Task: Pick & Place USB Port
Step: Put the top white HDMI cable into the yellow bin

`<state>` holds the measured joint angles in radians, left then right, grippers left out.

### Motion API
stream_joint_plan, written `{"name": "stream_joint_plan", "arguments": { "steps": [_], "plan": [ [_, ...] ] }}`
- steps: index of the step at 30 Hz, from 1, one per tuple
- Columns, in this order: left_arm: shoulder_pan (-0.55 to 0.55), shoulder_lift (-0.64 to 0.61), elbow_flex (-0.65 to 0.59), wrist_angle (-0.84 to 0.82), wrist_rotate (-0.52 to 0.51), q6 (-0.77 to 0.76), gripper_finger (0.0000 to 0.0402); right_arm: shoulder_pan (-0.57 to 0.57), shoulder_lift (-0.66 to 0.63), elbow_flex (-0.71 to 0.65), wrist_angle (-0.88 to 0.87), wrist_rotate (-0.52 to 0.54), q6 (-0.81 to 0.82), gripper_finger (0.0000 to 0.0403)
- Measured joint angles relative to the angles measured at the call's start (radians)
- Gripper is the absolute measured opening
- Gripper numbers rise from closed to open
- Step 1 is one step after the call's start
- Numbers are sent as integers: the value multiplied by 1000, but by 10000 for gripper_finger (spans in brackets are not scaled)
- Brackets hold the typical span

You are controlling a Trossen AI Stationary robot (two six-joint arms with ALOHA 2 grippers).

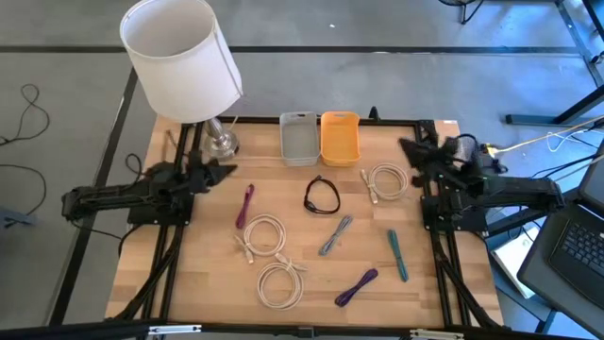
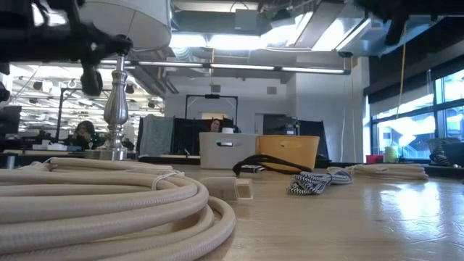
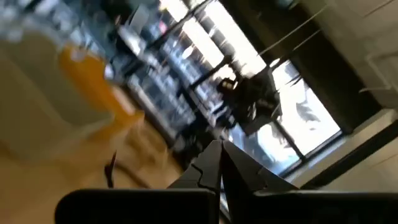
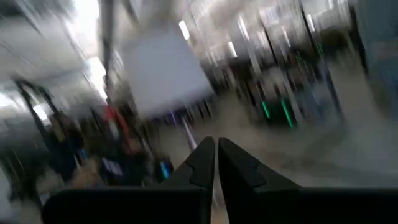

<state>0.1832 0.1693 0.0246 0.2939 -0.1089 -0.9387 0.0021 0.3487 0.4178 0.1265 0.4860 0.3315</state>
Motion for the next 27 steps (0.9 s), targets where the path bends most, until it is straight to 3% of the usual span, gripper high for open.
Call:
{"name": "stream_joint_plan", "arguments": {
  "steps": [4,10,15,20,27],
  "plan": [
    [-34,133,0,18,52,-89,4,0,75,113,-398,-13,258,25],
    [-78,298,2,60,40,-84,8,0,214,204,-717,-33,348,25],
    [-92,407,2,47,-7,-26,5,-27,362,215,-978,-67,520,25],
    [-91,457,2,46,-78,-19,4,-69,523,215,-1075,-109,526,25],
    [-91,464,2,49,-118,-16,4,-211,757,215,-1068,-170,480,30]
  ]
}}
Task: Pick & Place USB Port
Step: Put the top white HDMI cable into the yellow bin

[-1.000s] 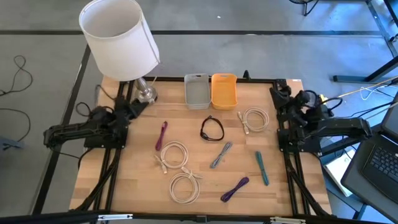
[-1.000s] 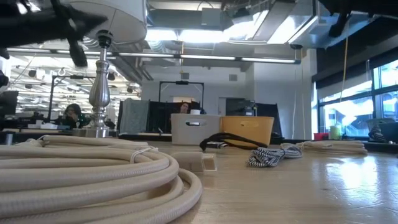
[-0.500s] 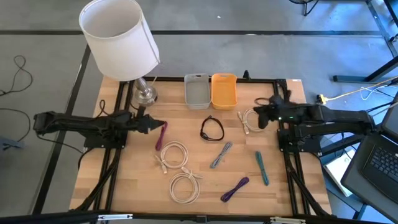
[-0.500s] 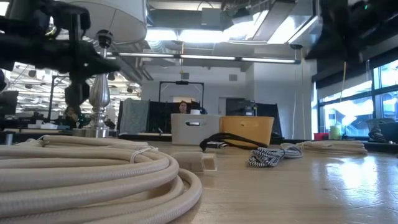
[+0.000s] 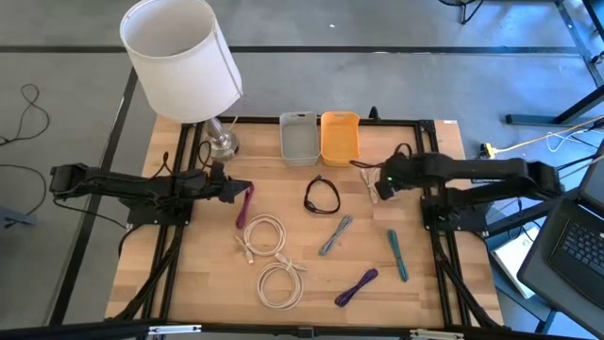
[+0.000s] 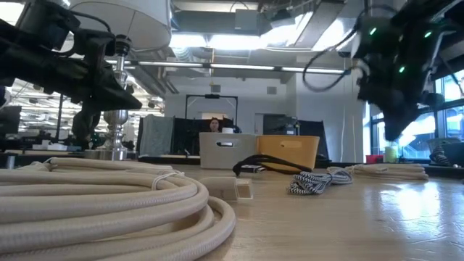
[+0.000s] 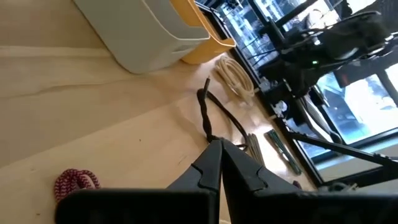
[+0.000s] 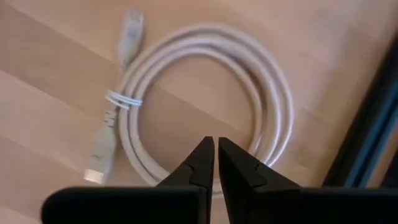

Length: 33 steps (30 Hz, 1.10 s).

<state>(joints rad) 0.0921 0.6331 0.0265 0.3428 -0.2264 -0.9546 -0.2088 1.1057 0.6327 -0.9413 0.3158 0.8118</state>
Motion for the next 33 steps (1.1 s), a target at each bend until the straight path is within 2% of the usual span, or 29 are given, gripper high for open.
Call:
{"name": "stream_joint_plan", "arguments": {
  "steps": [3,7,11,15,21,33],
  "plan": [
    [0,0,0,5,11,0,4,-54,71,0,34,-51,-94,59],
    [0,0,0,5,16,17,4,-119,128,0,59,-91,-164,132],
    [0,0,0,5,-8,51,4,-186,163,0,104,-99,-250,203],
    [0,0,0,5,-18,60,4,-247,179,0,148,-98,-296,245],
    [0,0,0,5,-16,55,4,-305,180,0,147,1,-381,246],
    [1,0,0,5,-18,60,4,-401,205,0,154,-13,-400,203]
  ]
}}
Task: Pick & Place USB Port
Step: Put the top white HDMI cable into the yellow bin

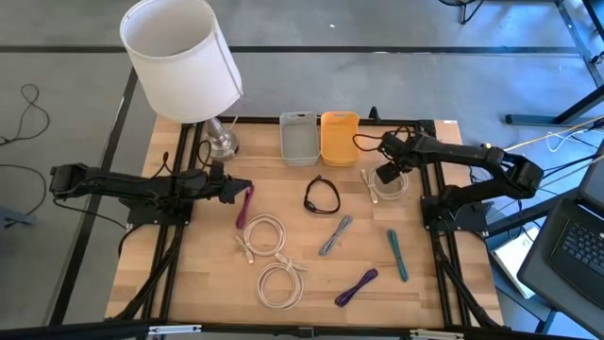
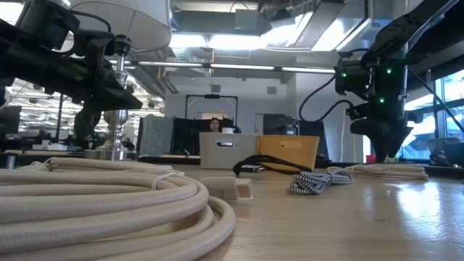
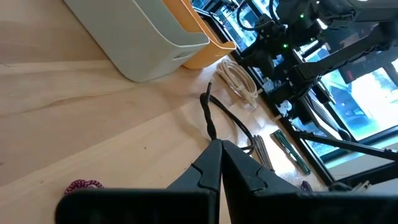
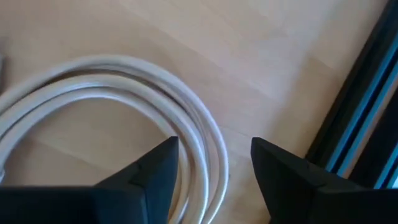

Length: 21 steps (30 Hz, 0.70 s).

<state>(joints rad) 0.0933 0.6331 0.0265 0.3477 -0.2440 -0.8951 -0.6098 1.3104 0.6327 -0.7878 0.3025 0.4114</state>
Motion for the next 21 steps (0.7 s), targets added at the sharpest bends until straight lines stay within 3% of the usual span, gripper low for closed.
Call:
{"name": "stream_joint_plan", "arguments": {
  "steps": [4,13,16,21],
  "plan": [
    [0,0,0,0,-1,0,4,-12,58,0,3,-57,3,195],
    [0,0,0,0,1,0,4,-10,186,10,2,-34,48,168],
    [0,0,0,0,2,0,4,-10,174,6,-3,-34,66,129],
    [-1,0,0,0,2,0,4,-14,119,-5,-40,21,65,21]
  ]
}}
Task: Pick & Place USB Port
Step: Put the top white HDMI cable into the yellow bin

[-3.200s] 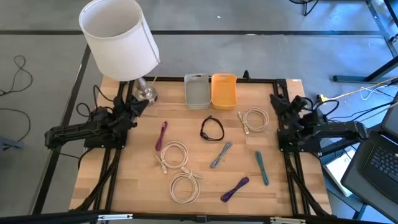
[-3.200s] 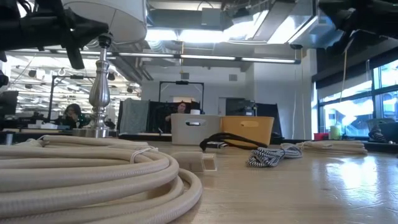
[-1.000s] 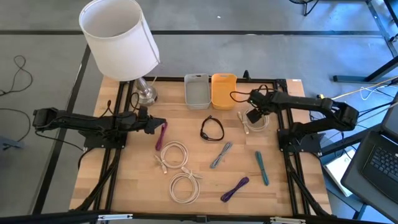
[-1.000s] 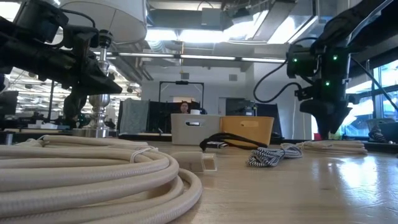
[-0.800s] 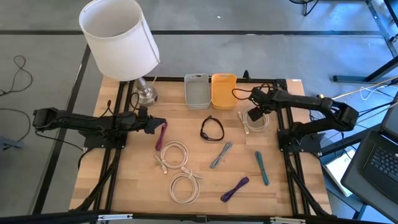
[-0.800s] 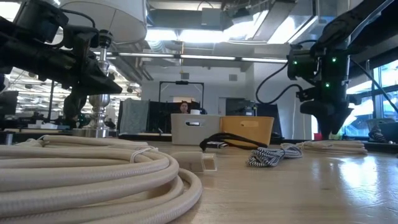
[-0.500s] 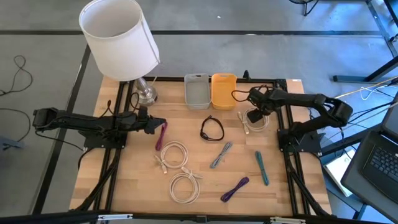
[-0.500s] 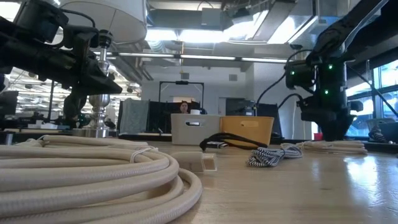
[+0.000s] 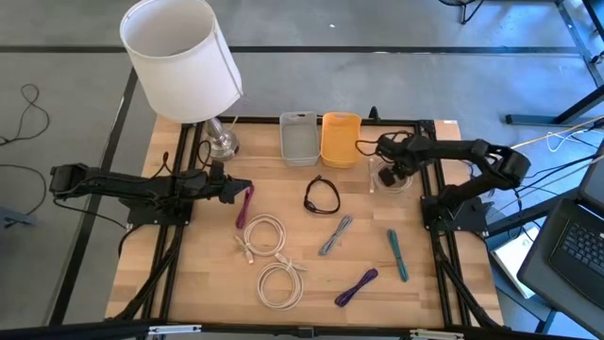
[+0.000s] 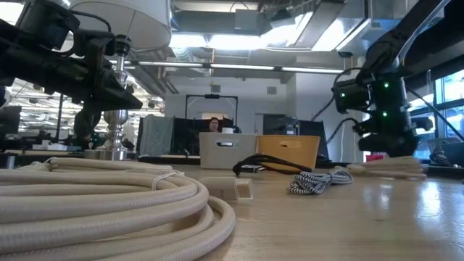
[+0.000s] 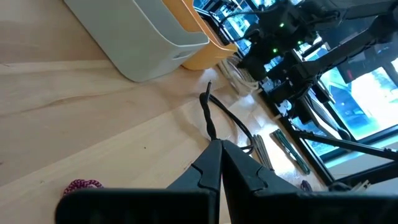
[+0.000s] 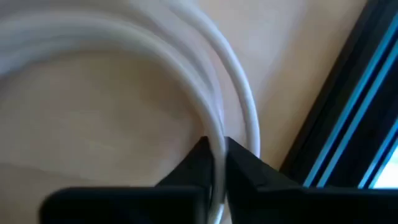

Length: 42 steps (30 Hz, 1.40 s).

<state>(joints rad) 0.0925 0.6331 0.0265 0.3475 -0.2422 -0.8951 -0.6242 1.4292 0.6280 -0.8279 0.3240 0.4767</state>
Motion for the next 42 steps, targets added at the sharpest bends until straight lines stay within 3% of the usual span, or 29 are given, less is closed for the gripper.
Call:
{"name": "stream_joint_plan", "arguments": {
  "steps": [5,10,19,23,26,29,38,42],
  "plan": [
    [0,0,0,0,0,0,4,1,-78,1,-75,19,41,18],
    [0,0,0,0,0,0,4,15,-179,56,-167,-30,97,15],
    [0,0,0,0,-1,0,4,92,-311,365,-385,64,120,15],
    [0,0,0,-1,-3,0,4,124,-322,501,-281,86,48,15],
    [0,0,0,-1,-3,0,4,130,-322,538,-83,78,-38,15],
    [0,0,0,-1,-3,0,4,123,-311,527,132,-39,-91,15],
    [0,0,0,-1,-2,2,4,48,-193,459,525,-624,-84,15],
    [0,0,0,-1,1,11,4,10,-145,399,625,-764,-35,15]
  ]
}}
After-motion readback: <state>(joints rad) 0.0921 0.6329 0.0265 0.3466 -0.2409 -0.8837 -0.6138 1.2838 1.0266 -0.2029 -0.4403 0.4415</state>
